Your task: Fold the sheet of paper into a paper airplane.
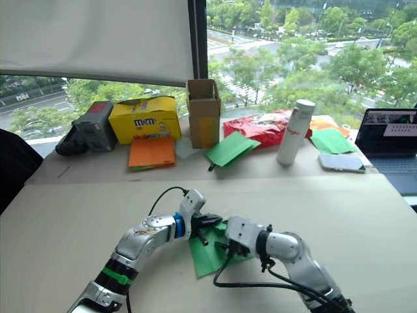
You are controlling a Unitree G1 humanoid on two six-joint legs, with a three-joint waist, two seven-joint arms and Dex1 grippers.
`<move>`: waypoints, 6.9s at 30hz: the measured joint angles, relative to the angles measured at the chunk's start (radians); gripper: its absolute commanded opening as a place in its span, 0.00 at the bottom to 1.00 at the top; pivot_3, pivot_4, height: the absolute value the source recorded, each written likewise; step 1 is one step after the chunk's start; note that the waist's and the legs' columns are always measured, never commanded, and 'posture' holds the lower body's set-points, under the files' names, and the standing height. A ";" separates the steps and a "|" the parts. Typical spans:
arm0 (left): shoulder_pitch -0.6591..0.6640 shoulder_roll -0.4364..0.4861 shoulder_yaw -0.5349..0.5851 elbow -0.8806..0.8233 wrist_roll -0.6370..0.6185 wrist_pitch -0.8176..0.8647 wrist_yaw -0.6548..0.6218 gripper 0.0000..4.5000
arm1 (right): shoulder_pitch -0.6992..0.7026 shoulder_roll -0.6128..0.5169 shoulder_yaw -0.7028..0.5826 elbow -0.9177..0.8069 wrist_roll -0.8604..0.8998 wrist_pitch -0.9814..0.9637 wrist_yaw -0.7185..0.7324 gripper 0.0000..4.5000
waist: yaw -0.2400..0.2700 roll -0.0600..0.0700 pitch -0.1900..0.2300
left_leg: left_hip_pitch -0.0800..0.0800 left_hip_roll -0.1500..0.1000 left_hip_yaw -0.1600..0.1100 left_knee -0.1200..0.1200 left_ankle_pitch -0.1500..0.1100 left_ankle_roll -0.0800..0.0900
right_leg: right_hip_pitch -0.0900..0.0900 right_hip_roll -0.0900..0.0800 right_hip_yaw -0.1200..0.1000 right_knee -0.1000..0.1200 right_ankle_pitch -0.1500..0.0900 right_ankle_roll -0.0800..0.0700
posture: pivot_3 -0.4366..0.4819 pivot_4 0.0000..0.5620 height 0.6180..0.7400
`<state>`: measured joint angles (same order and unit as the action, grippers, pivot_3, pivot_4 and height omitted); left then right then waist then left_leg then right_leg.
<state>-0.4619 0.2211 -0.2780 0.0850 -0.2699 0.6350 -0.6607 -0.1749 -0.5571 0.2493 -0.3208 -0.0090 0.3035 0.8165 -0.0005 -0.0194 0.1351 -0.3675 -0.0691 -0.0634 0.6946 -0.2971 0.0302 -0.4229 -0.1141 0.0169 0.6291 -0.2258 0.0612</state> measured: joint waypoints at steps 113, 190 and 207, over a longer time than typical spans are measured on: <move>-0.361 0.187 -0.092 0.395 0.091 -0.654 -0.538 0.00 | -0.041 0.121 -0.083 -0.209 0.230 0.510 -0.298 0.00 | 0.006 0.001 0.002 | -0.006 -0.002 -0.001 -0.001 -0.001 0.001 | -0.004 0.000 -0.002 -0.003 0.000 0.000 | 0.48 0.27 1.00; 0.025 0.110 0.047 0.083 0.111 -0.278 -0.215 0.00 | -0.144 0.294 0.006 0.205 0.102 0.217 -0.317 0.00 | -0.012 0.001 0.002 | -0.002 -0.001 -0.001 0.001 -0.001 0.000 | -0.003 0.000 -0.001 0.002 0.001 0.001 | 0.48 0.27 1.00; 0.017 0.109 0.038 0.084 0.115 -0.264 -0.211 0.00 | -0.118 0.268 -0.071 0.249 0.070 0.159 -0.347 0.00 | -0.009 0.001 0.001 | -0.001 -0.001 -0.001 0.001 -0.001 0.000 | -0.002 0.000 -0.001 0.001 0.001 0.001 | 0.48 0.27 1.00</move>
<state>-0.4451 0.3300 -0.2405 0.1687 -0.1544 0.3706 -0.8717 -0.2929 -0.2888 0.1783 -0.0714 0.0606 0.4627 0.4699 -0.0093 -0.0180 0.1358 -0.3684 -0.0701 -0.0640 0.6952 -0.2978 0.0305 -0.4245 -0.1143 0.0158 0.6303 -0.2251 0.0624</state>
